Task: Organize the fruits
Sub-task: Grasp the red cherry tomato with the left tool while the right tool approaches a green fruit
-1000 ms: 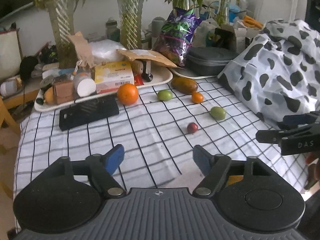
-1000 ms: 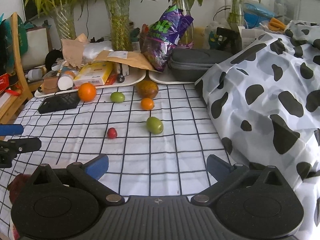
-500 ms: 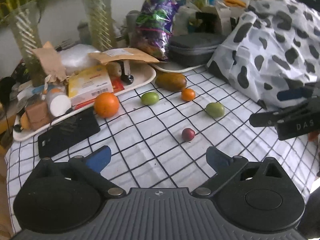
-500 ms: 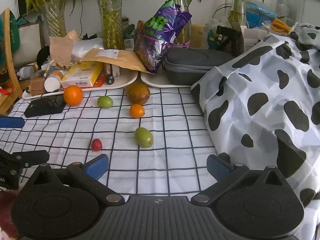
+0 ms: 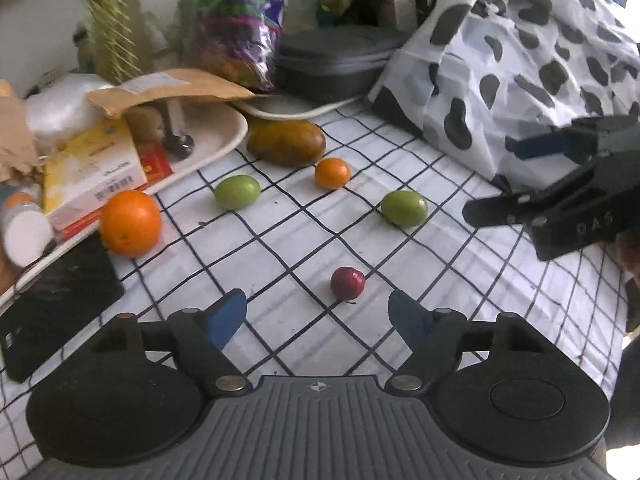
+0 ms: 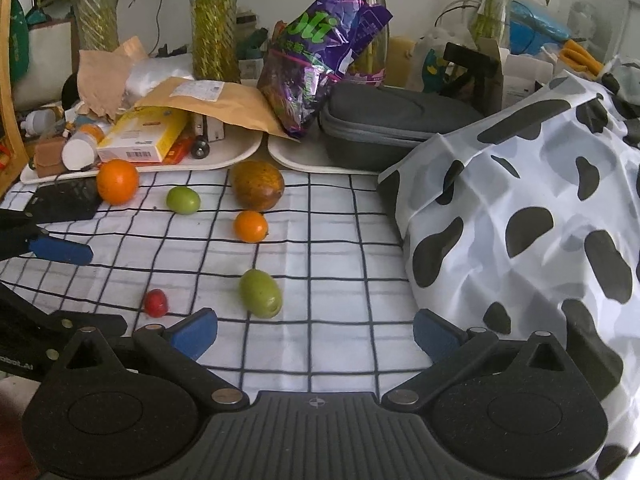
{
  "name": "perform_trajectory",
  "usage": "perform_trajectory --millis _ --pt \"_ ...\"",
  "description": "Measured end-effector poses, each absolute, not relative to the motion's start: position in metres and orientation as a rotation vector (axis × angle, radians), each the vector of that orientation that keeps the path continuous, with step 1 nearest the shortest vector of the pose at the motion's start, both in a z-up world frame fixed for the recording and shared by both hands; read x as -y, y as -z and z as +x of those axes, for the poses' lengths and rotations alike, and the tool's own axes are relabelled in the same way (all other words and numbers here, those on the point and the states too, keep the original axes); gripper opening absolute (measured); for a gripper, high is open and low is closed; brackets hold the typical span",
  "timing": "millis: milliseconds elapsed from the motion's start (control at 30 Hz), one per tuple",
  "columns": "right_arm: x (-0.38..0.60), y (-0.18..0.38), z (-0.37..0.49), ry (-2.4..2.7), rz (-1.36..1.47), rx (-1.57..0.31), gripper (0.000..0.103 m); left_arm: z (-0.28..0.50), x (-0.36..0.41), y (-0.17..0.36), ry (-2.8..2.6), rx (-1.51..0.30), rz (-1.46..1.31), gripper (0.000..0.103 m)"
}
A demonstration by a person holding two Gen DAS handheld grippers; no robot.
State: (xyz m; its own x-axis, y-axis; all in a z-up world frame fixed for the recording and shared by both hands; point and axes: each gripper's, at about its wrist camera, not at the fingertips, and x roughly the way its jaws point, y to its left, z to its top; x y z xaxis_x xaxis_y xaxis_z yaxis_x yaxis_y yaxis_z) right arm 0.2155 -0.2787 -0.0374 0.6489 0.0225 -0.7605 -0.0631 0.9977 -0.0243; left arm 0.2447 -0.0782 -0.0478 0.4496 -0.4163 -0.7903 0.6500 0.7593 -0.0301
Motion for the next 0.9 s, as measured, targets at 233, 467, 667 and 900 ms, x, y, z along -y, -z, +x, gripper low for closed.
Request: perform_trajectory --millis 233,467,667,900 --pt "0.282 0.041 0.231 -0.052 -0.066 -0.874 0.103 0.256 0.09 0.06 0.754 -0.908 0.302 0.06" --pt "0.284 0.049 0.239 -0.051 -0.077 -0.895 0.103 0.26 0.104 0.069 0.792 -0.9 0.346 0.034" --pt "0.283 0.053 0.239 -0.052 -0.086 -0.899 0.103 0.261 0.108 0.068 0.772 -0.898 0.361 0.021" --pt "0.279 0.065 0.246 -0.118 -0.053 -0.932 0.103 0.261 0.1 0.059 0.729 -0.861 0.38 0.021"
